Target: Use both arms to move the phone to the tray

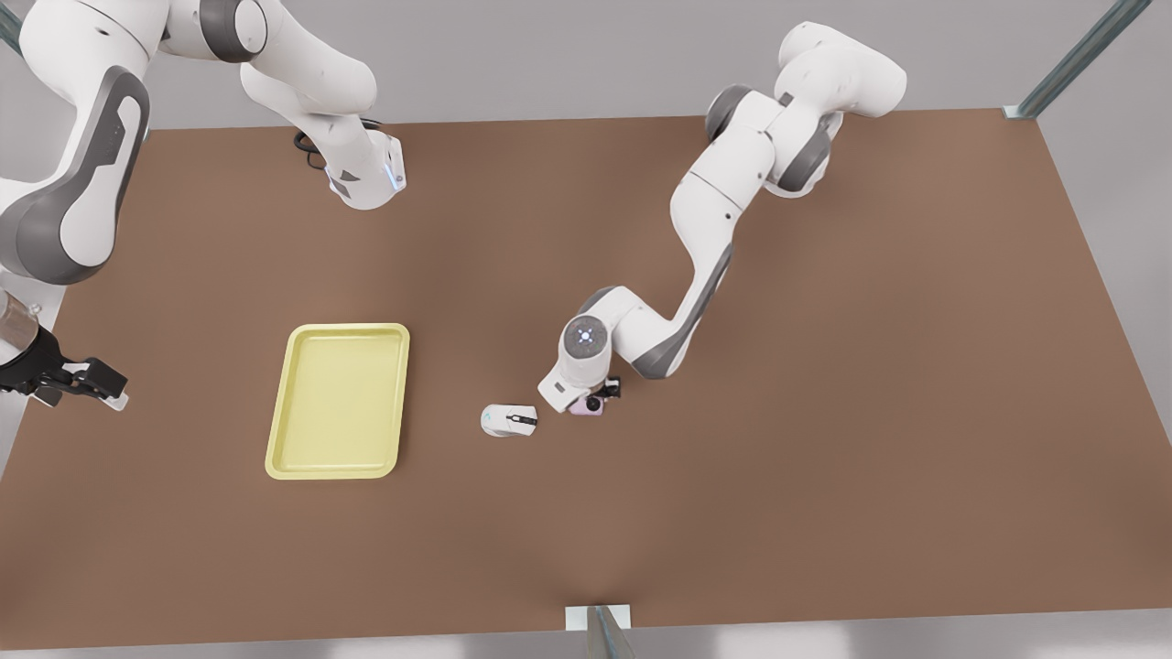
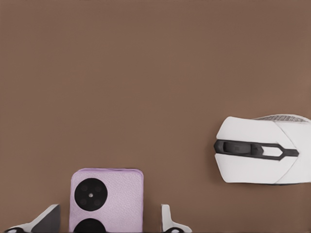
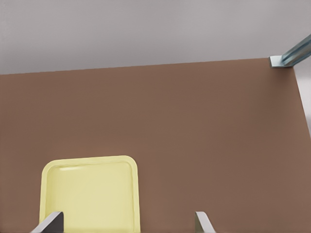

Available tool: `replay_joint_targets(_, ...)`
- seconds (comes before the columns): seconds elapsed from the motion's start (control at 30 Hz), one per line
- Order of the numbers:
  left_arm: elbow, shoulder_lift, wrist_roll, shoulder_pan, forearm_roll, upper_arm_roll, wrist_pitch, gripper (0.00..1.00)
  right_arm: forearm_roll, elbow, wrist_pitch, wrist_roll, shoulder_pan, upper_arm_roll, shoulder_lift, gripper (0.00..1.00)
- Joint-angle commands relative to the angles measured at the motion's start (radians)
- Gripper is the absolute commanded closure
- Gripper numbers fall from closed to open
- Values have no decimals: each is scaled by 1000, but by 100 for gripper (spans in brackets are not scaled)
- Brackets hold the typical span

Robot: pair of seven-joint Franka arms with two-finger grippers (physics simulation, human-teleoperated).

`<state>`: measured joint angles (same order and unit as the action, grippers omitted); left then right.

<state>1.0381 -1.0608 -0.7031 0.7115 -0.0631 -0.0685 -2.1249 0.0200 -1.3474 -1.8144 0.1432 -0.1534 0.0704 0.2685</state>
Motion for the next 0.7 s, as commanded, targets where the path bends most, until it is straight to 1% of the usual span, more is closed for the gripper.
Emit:
replay_joint_targets(0.0, -24, -5, -164, 2, 0, -1, 0, 0, 3, 1, 0, 19, -2, 0, 0, 0)
replay_joint_targets(0.03, -23, 10, -145, -9, -1, 7, 40, 0, 3, 1, 0, 19, 1, 0, 0, 0)
replay_joint_targets(0.07, -23, 36, -47, -30, 0, 22, 140, 0, 3, -1, 0, 18, 0, 0, 0, 0)
replay_joint_targets(0.13, -6, 166, 226, -222, 26, 21, 358, 0, 3, 1, 3, 7, 18, -7, 12, 0)
replay_joint_targets(0.17, -3, 209, 278, -317, 29, 21, 396, 0, 3, 10, 15, -4, 57, -7, 6, 0)
replay_joint_targets(0.2, -3, 263, 399, -424, 45, 21, 479, 0, 5, 14, 58, -14, 98, -9, 8, 0)
replay_joint_targets(0.23, -3, 303, 484, -503, 42, 22, 543, 0, 3, 14, 60, -71, 164, -9, 9, 0)
replay_joint_targets(0.27, -4, 363, 531, -560, 36, 24, 615, 0, -9, 11, 69, -213, 293, -9, 9, 0)
replay_joint_targets(0.3, 13, 432, 533, -619, 36, 26, 635, 0, -18, 11, 79, -254, 400, -9, 14, 0)
replay_joint_targets(0.33, 183, 580, 531, -653, 34, 19, 590, 0, -28, 11, 75, -303, 515, -11, 37, 0)
replay_joint_targets(0.37, 304, 706, 531, -662, 29, 19, 531, 0, -20, 7, 86, -333, 529, -27, 49, 0)
replay_joint_targets(0.4, 420, 824, 585, -681, 28, 21, 494, 0, -51, -6, 83, -417, 609, -35, 51, 0)
replay_joint_targets(0.43, 456, 877, 649, -681, 23, 39, 482, 0, -46, -6, 70, -594, 607, -75, 74, 0)
replay_joint_targets(0.47, 457, 892, 689, -667, 23, 78, 487, 0, -43, -9, 67, -623, 601, -115, 87, 0)
replay_joint_targets(0.5, 457, 906, 697, -613, 23, 131, 491, 0, -48, -42, 40, -709, 580, -196, 84, 0)
replay_joint_targets(0.57, 450, 921, 712, -609, 25, 128, 514, 0, -61, -111, -52, -763, 555, -305, 95, 0)
replay_joint_targets(0.6, 434, 906, 714, -607, 25, 128, 525, 0, -81, -145, -125, -892, 555, -337, 106, 0)
replay_joint_targets(0.63, 433, 884, 712, -607, 26, 128, 520, 0, -88, -141, -126, -935, 555, -350, 127, 0)
replay_joint_targets(0.67, 424, 875, 714, -607, 32, 128, 520, 0, -88, -99, -126, -955, 561, -350, 179, 0)
